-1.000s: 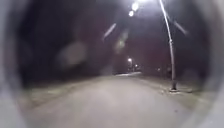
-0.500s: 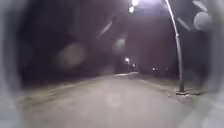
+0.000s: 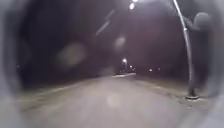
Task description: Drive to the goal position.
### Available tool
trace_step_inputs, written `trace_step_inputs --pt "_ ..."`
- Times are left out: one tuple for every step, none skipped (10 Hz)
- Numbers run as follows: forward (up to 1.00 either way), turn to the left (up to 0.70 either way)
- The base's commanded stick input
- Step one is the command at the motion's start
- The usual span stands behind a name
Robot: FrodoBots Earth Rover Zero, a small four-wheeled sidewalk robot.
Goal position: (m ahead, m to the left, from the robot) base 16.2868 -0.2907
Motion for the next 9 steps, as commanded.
trace_step_inputs --pt "1.00 0.00" --pt "1.00 0.00" --pt "1.00 0.00" --pt "1.00 0.00" --pt "1.00 0.00" --pt "1.00 0.00" --pt "1.00 0.00" --pt "1.00 0.00" --pt "1.00 0.00"
